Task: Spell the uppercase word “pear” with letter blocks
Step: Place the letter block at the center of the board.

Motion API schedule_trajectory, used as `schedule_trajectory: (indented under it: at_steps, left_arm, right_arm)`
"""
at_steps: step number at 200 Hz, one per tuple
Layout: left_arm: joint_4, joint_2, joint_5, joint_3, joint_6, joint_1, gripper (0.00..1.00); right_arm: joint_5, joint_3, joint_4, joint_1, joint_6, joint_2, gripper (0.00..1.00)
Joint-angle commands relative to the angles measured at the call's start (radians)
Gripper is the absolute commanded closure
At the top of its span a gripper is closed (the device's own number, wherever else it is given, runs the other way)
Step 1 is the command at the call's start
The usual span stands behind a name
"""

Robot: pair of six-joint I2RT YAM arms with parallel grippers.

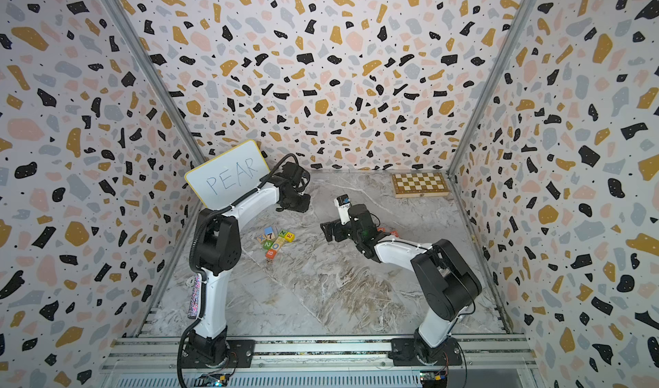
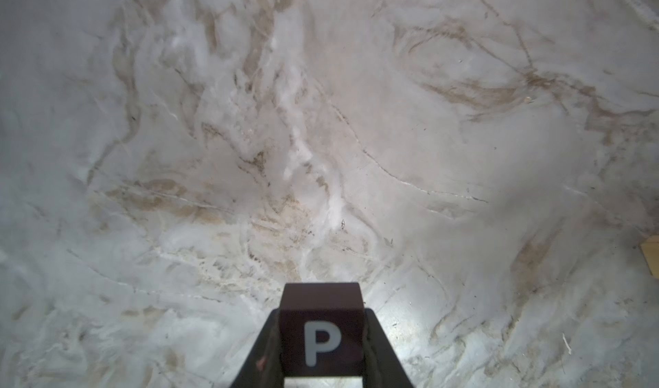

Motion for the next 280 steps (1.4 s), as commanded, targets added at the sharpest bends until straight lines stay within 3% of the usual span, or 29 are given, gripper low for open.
schedule_trajectory:
  at_steps: [1,113,280]
  left_arm:
    - [-0.011,0.031,-0.028,0.045,-0.075,-0.008,0.91]
    - [-0.101,0.140,-0.157,0.145,-0.181,-0.024,0.92]
    - [-0.159,0.208,-0.132,0.210,-0.241,-0.026,0.89]
  right_arm:
    - [0.014,-0.009,0.012,-0.004,-0.008,-0.023,0.00]
    - [0.007,-0.023,0.025,-0.004,0.000,-0.021,0.00]
    - [0.005,-0.023,0.026,-0.004,0.002,-0.011,0.00]
